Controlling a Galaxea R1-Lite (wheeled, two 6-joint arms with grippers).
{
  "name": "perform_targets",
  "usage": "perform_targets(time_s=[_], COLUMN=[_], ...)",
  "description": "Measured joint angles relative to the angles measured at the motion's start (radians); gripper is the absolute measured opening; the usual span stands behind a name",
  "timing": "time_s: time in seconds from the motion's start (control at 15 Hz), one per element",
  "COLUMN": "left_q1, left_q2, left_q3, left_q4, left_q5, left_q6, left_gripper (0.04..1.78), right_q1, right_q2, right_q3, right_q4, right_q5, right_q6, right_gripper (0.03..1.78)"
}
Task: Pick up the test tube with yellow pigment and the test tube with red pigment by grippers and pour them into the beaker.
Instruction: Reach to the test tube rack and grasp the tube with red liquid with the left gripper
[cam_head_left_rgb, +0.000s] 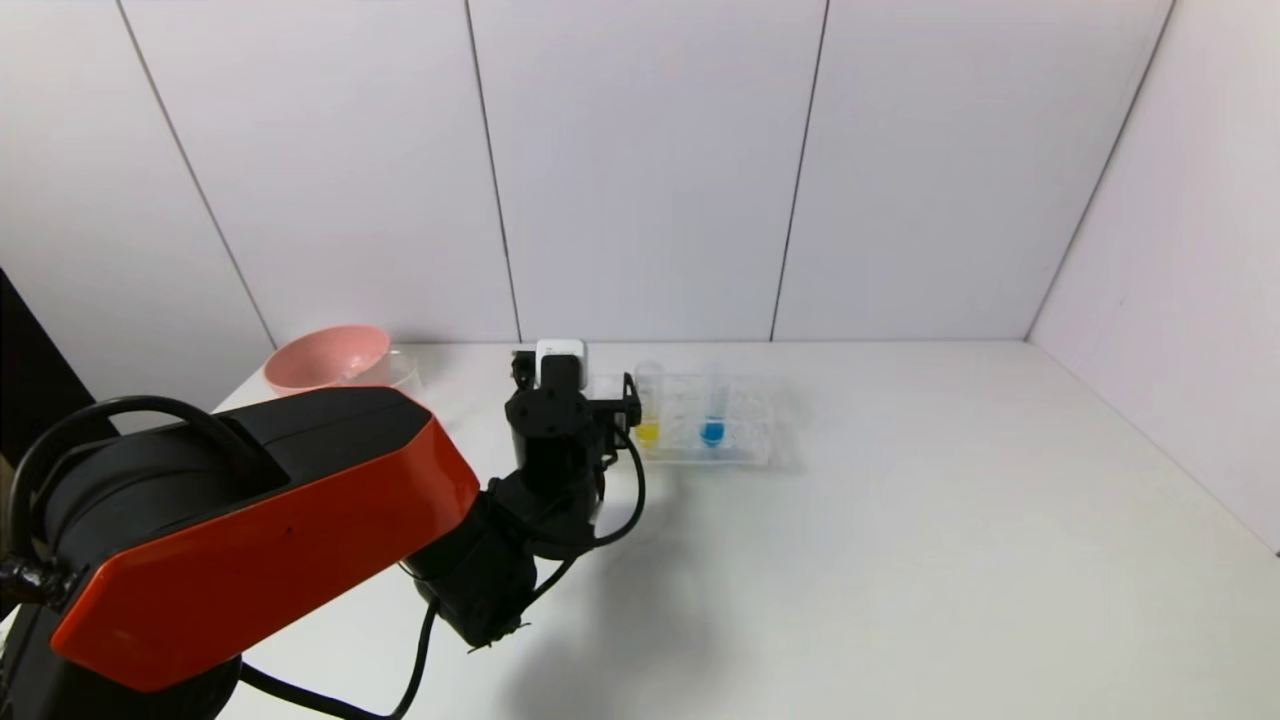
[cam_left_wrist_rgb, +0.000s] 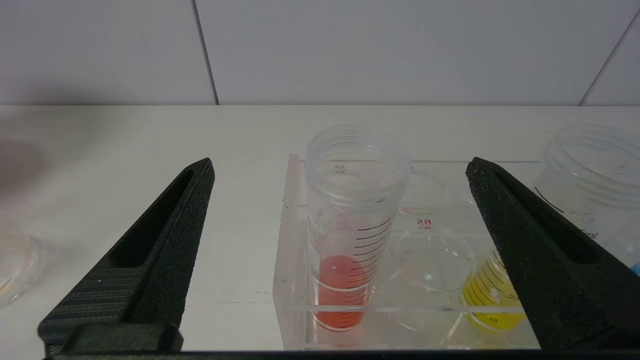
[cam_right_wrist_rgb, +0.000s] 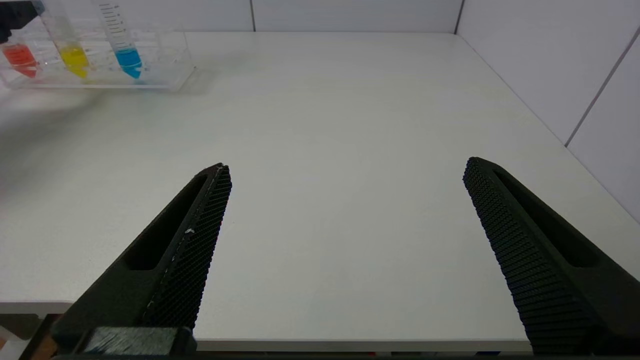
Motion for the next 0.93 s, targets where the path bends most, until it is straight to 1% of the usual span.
perform_targets(time_s=[0.93], left_q1=[0.01], left_q2=[0.018], left_q3=[-0.011], left_q4=[-0.027], left_q5=[-0.002], left_q6=[0.03], left_gripper=[1.76], right_q1=[0.0], right_q2=[0.0], right_q3=[0.0], right_q4=[0.0], right_q5=[0.0], right_q6=[0.0], right_gripper=[1.7])
